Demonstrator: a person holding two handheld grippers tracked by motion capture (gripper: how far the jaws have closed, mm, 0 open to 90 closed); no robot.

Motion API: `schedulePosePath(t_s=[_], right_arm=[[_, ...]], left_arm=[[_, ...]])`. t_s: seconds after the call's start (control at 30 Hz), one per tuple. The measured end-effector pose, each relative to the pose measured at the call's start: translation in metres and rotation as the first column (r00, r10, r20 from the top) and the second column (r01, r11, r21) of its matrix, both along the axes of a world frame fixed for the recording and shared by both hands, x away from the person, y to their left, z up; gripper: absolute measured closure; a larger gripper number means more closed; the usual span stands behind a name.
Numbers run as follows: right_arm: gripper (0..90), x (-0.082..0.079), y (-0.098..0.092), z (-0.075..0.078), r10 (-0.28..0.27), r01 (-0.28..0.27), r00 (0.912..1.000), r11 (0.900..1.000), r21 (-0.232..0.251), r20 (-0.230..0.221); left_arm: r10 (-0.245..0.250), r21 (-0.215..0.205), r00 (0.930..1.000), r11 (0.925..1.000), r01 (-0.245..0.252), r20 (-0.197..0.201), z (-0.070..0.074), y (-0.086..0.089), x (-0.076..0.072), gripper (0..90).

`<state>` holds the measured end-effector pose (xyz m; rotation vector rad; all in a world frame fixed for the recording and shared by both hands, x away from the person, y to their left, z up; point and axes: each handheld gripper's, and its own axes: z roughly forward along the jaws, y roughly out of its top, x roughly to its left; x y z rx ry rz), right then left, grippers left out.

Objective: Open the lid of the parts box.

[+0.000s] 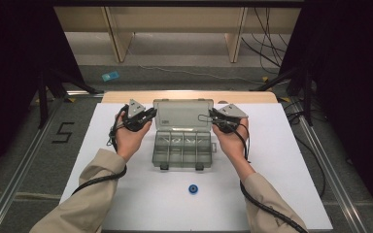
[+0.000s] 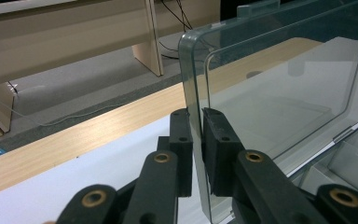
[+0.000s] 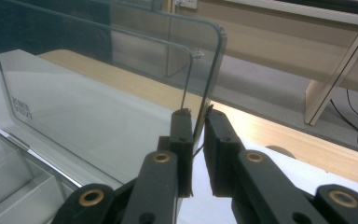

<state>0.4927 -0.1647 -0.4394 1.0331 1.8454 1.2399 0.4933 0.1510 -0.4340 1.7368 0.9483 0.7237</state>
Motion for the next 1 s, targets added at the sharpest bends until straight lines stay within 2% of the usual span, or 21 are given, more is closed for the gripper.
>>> schedulePosePath(t_s=[0.07,0.13,0.2,0.27,0.37,0.47,0.5,0.53,0.6,0.63,0.73,0.8,0.83,0.9,1.0], right_arm=[[82.9,0.000,-0.001,0.000,0.002,-0.002,1.0000,1.000,-0.017,-0.005],[82.8,0.002,0.000,-0.002,-0.001,0.001,1.0000,1.000,-0.002,-0.001],[82.5,0.002,0.000,-0.003,0.008,-0.008,0.9997,1.000,-0.002,-0.025],[82.5,0.003,0.000,-0.004,-0.002,0.002,1.0000,1.000,-0.015,-0.002],[82.1,0.004,0.000,-0.006,0.002,-0.002,0.9997,1.000,-0.012,-0.025],[80.8,0.005,0.000,-0.008,-0.001,0.001,0.9998,1.000,-0.024,-0.018],[79.9,0.004,0.001,-0.008,0.004,-0.006,0.9987,1.000,-0.024,-0.051],[78.8,0.006,0.001,-0.010,0.000,-0.001,0.9996,1.000,-0.030,-0.028],[75.2,0.006,0.002,-0.012,-0.002,0.001,0.9986,1.000,-0.023,-0.054],[72.1,0.006,0.000,-0.012,0.004,-0.007,0.9977,0.999,-0.038,-0.067],[61.8,0.007,0.001,-0.013,0.005,-0.007,0.9937,1.000,-0.015,-0.112],[58.3,0.009,-0.001,-0.013,0.006,-0.008,0.9922,1.000,-0.018,-0.124],[57.1,0.010,-0.001,-0.014,0.007,-0.008,0.9919,1.000,-0.001,-0.127],[55.0,0.009,-0.002,-0.015,-0.003,0.000,0.9902,1.000,-0.020,-0.140],[50.2,0.010,-0.002,-0.017,-0.001,0.000,0.9895,1.000,-0.003,-0.145]], left_arm=[[0.001,0.003,1.0000,1.0000,-0.001,-0.002,-0.001,0.001,0.000,82.2],[0.000,0.009,0.9999,1.0000,0.000,-0.012,-0.004,0.001,0.001,82.5],[0.002,0.013,0.9998,0.9999,-0.002,-0.019,-0.007,0.000,0.002,82.9],[0.000,0.022,0.9996,0.9998,0.000,-0.027,-0.009,0.000,0.002,82.9],[0.001,0.022,0.9994,0.9998,0.000,-0.034,-0.012,0.000,0.003,82.8],[0.001,0.031,0.9992,0.9995,0.001,-0.039,-0.013,0.000,0.003,82.6],[0.003,0.032,0.9990,0.9995,-0.002,-0.044,-0.014,0.000,0.004,82.4],[0.005,0.030,0.9989,0.9995,-0.004,-0.047,-0.014,0.000,0.004,82.1],[0.008,0.031,0.9984,0.9995,-0.006,-0.055,-0.016,0.001,0.004,81.4],[0.008,0.035,0.9983,0.9994,-0.006,-0.058,-0.016,0.002,0.005,80.7],[0.010,0.032,0.9974,0.9995,-0.008,-0.071,-0.017,0.004,0.005,77.1],[0.010,0.033,0.9969,0.9994,-0.008,-0.078,-0.017,0.004,0.006,76.1],[0.013,0.033,0.9968,0.9994,-0.010,-0.079,-0.017,0.004,0.006,75.7],[0.015,0.032,0.9960,0.9994,-0.012,-0.088,-0.018,0.003,0.005,75.6],[0.015,0.031,0.9961,0.9994,-0.013,-0.087,-0.017,0.003,0.005,74.1]])
